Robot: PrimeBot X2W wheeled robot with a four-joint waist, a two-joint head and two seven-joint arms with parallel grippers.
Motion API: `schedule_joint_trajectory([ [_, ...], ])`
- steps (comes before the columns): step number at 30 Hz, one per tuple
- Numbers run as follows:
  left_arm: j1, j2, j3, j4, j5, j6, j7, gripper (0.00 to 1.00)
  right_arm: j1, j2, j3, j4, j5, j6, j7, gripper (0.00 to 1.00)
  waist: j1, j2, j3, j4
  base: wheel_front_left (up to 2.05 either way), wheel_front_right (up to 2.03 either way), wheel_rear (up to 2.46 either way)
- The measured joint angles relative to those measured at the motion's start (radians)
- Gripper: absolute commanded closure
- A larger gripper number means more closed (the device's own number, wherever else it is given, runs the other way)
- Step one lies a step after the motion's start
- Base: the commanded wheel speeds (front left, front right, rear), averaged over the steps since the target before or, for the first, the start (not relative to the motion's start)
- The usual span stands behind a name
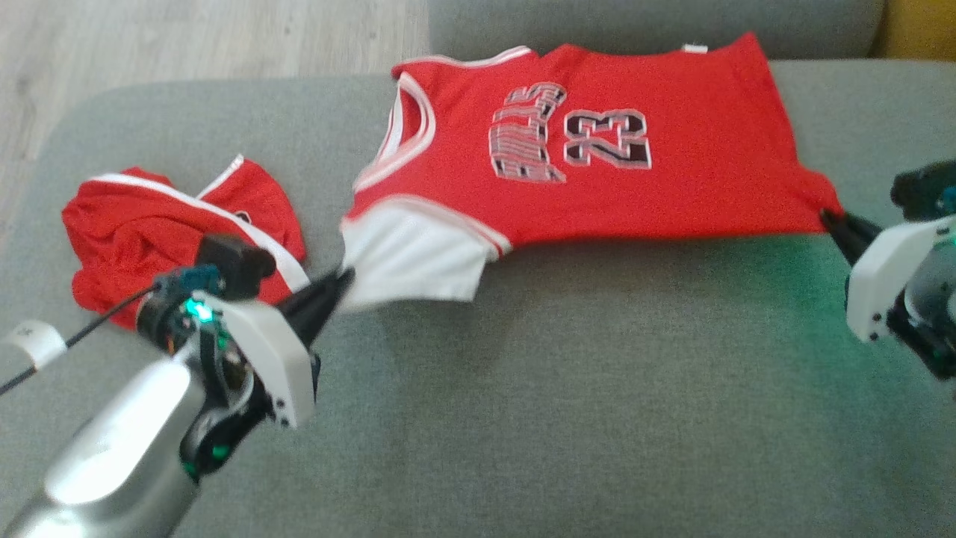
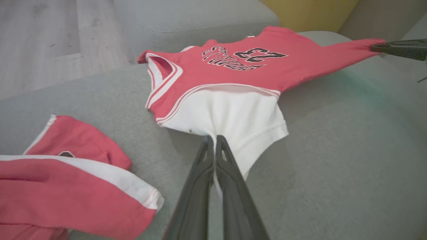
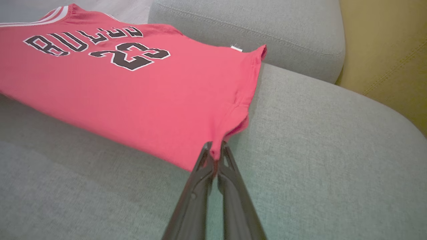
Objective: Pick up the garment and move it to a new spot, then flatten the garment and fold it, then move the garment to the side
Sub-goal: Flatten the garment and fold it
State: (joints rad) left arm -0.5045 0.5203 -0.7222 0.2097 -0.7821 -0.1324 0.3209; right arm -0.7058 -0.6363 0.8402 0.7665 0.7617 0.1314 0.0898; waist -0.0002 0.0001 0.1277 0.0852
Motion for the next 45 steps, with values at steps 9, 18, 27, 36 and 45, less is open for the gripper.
schedule_joint_trajectory([
  [9, 0.121, 0.092, -0.049, -0.239, -0.116, 0.011, 0.156, 1.00, 0.102, -0.092, 0.083, -0.104, 0.152, 0.000, 0.113, 1.00, -0.0001, 0.0000, -0.065, -0.009, 0.00, 0.00, 0.00],
  [18, 0.110, 0.098, -0.049, -0.268, -0.051, 0.062, 0.138, 1.00, 0.120, -0.109, 0.094, -0.176, 0.218, 0.000, 0.135, 1.00, 0.0002, 0.0000, -0.036, -0.025, 0.00, 0.00, 0.00],
  [27, -0.067, 0.039, -0.041, -0.128, 0.009, 0.061, 0.122, 1.00, 0.033, -0.101, 0.070, -0.174, 0.222, 0.000, 0.122, 1.00, 0.0003, 0.0000, 0.035, -0.036, 0.00, 0.00, 0.00],
  [36, -0.231, -0.037, -0.027, 0.071, 0.044, 0.044, 0.102, 1.00, -0.068, -0.039, 0.057, -0.104, 0.208, 0.000, 0.111, 1.00, 0.0004, 0.0000, 0.102, -0.061, 0.00, 0.00, 0.00],
  [45, -0.372, -0.097, -0.036, 0.252, 0.109, 0.043, 0.050, 1.00, -0.165, 0.029, 0.052, -0.007, 0.196, 0.000, 0.068, 1.00, 0.0003, 0.0000, 0.157, -0.079, 0.00, 0.00, 0.00],
])
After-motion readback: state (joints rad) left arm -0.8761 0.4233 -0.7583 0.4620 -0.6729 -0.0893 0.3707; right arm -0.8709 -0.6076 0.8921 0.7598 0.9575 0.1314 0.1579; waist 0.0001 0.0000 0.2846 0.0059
